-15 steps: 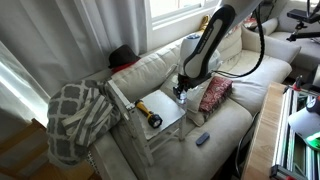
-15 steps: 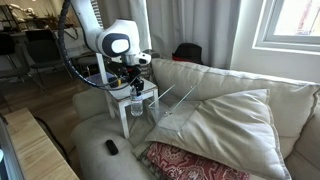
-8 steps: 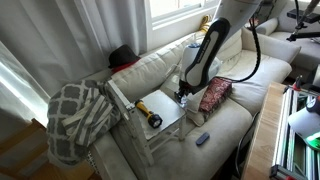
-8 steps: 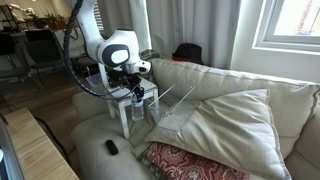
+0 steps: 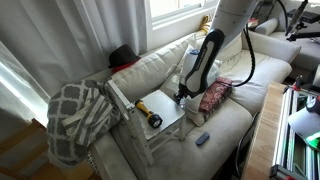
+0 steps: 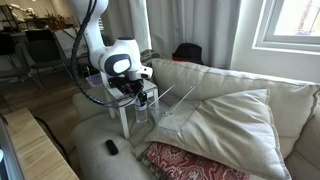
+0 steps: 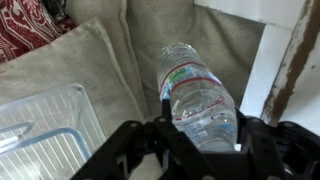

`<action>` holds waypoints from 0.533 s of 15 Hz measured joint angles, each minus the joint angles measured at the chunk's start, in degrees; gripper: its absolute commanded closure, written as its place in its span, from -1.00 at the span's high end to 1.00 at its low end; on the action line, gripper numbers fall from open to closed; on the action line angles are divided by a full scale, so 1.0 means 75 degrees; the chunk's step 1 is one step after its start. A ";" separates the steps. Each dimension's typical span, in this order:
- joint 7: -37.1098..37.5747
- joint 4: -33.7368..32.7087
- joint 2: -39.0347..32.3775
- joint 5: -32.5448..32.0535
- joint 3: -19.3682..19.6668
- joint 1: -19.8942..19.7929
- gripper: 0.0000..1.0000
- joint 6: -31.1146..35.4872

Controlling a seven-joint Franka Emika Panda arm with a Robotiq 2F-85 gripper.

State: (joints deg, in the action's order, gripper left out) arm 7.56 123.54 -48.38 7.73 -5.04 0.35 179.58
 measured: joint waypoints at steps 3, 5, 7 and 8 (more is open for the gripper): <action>0.0021 -0.0107 -0.0149 0.0002 0.0023 -0.0011 0.94 0.0124; 0.0024 -0.0136 -0.0138 0.0002 0.0033 -0.0016 1.00 0.0207; 0.0029 -0.0166 -0.0087 0.0002 0.0037 -0.0020 1.00 0.0229; 0.0030 -0.0177 -0.0059 0.0002 0.0037 -0.0024 1.00 0.0233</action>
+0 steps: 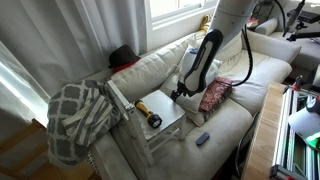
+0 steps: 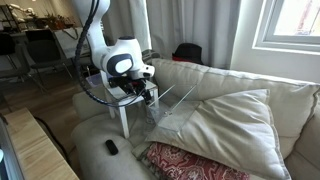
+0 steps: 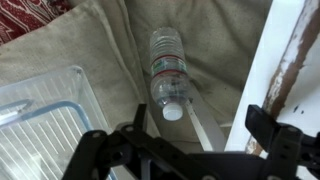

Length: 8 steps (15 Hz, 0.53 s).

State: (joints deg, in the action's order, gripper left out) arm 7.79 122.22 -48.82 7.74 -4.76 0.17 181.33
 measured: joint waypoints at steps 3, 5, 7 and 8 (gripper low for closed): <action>0.0001 -0.0007 0.0088 0.0000 0.0000 -0.0022 1.00 0.0017; 0.0001 -0.0006 0.0148 0.0000 -0.0001 -0.0039 1.00 0.0024; 0.0006 -0.0003 0.0228 0.0001 -0.0001 -0.0061 1.00 0.0050; 0.0010 0.0009 0.0291 0.0003 -0.0004 -0.0078 1.00 0.0070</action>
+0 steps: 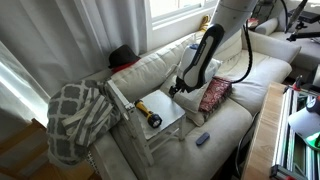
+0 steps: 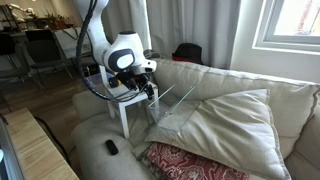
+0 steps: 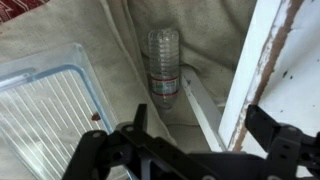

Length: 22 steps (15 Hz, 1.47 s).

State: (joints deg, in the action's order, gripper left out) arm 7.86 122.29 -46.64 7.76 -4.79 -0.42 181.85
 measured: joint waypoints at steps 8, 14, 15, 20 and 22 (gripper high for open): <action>0.1154 0.0786 0.1284 0.0818 0.0836 0.0442 1.00 -0.0161; 0.2789 0.1297 0.1736 0.1099 0.2724 0.1804 1.00 -0.1012; 0.2915 0.1326 0.1736 0.1101 0.2840 0.1921 1.00 -0.1045; 0.3041 0.1338 0.1736 0.1122 0.2914 0.2039 1.00 -0.1061; 0.3041 0.1308 0.1694 0.1122 0.2880 0.1984 1.00 -0.1051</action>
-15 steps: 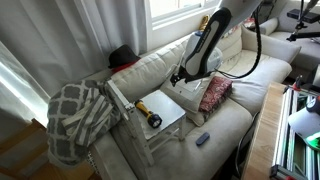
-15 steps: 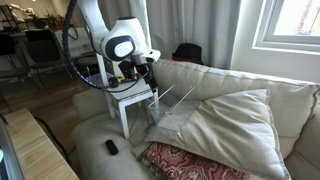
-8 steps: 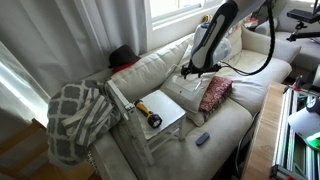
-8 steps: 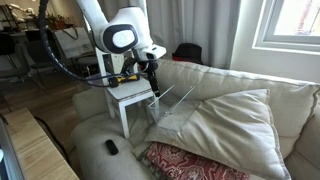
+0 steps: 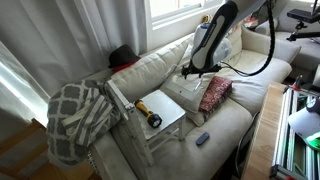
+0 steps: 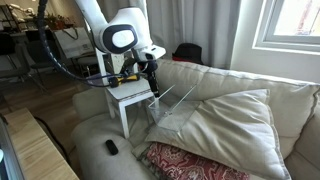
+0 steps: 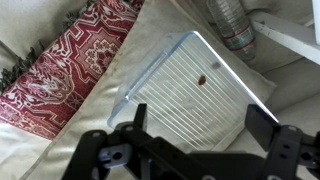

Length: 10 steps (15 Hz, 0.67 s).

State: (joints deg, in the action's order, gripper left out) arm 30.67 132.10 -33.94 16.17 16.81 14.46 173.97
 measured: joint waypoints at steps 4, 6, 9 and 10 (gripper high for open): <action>0.0066 -0.0030 -0.0211 0.0001 0.0062 -0.0070 1.00 0.0000; 0.0229 -0.0036 -0.0302 0.0014 0.0086 -0.0112 1.00 -0.0038; 0.0486 -0.0078 -0.0388 0.0053 0.0014 -0.0239 1.00 -0.0283; 0.0568 -0.0124 -0.0436 0.0082 -0.0075 -0.0330 1.00 -0.0373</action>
State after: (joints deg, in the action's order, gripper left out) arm 34.93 131.17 -37.21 16.79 16.25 11.99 171.18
